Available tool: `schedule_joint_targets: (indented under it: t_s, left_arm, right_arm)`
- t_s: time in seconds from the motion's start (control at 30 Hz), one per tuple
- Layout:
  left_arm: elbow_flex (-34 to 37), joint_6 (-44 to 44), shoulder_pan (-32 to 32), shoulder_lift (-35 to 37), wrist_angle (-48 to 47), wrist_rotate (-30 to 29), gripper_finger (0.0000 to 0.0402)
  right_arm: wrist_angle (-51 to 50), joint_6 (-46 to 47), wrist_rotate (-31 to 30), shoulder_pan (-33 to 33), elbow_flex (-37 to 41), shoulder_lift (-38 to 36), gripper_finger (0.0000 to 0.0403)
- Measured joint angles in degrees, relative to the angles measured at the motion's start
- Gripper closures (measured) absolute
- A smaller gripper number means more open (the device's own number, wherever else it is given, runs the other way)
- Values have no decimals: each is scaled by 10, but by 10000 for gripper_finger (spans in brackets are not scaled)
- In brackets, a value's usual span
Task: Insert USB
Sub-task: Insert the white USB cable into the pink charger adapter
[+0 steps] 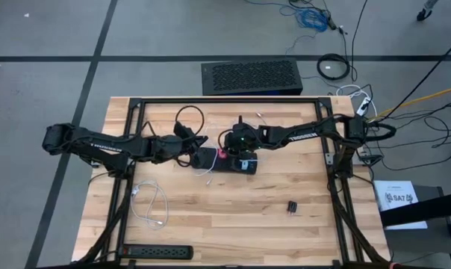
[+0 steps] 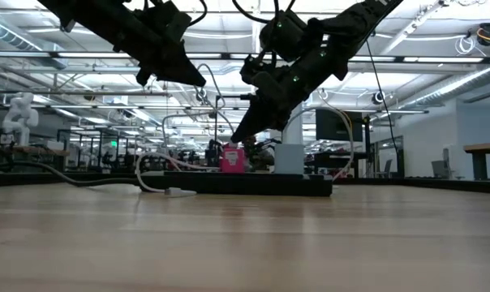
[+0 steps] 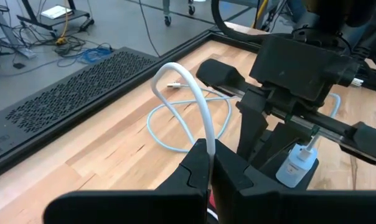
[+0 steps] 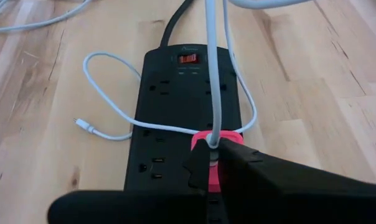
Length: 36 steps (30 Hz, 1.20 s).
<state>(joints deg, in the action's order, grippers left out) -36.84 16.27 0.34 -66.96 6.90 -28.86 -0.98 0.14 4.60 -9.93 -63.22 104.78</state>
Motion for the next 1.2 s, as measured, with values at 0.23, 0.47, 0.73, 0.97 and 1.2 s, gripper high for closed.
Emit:
schedule_joint_targets:
  t_s: [0.23, 0.47, 0.73, 0.97, 1.2]
  left_arm:
    - [0, 0, 0, 0, -2, 1, 395]
    - [0, 0, 0, -3, -2, 9, 395]
    - [0, 0, 0, -11, -4, 16, 395]
    - [0, 0, 0, -13, -5, 29, 395]
    - [0, 0, 0, -13, -12, 31, 395]
  right_arm:
    - [-4, 0, 0, 0, -1, 10, 402]
    - [6, 6, -2, 2, -2, 37, 403]
    - [0, 5, -17, 3, -2, 40, 403]
    - [-10, -3, -17, 3, -3, 40, 403]
    - [-11, 3, -18, 3, -3, 40, 376]
